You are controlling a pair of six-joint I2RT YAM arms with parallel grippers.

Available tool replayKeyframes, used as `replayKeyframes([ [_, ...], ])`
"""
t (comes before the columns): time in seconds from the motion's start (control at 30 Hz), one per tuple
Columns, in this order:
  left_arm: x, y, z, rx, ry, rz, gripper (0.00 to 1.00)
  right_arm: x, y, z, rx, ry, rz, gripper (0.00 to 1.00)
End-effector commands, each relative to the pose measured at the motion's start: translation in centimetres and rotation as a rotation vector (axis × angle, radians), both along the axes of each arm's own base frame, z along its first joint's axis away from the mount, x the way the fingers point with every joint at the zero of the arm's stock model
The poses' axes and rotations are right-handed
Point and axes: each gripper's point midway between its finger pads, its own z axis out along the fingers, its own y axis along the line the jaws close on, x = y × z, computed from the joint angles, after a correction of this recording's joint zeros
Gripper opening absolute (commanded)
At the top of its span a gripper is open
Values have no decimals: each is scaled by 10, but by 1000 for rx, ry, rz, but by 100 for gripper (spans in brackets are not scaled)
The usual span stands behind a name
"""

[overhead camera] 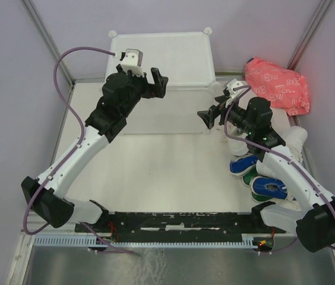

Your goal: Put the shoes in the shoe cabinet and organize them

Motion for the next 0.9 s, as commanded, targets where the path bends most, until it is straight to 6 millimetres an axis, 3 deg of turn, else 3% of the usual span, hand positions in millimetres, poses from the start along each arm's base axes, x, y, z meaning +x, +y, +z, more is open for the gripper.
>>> replayKeyframes([
  [0.0,15,-8,37,-8,-118,5,99,18,-6,34,49,-123,-72,99],
  [0.2,32,-14,31,4,-120,22,99,23,-6,32,35,-151,-74,99],
  [0.47,48,-18,-6,48,-36,53,99,17,4,15,22,-111,-4,99],
  [0.87,50,-19,-32,89,22,51,99,29,3,-6,-7,-76,-27,99],
])
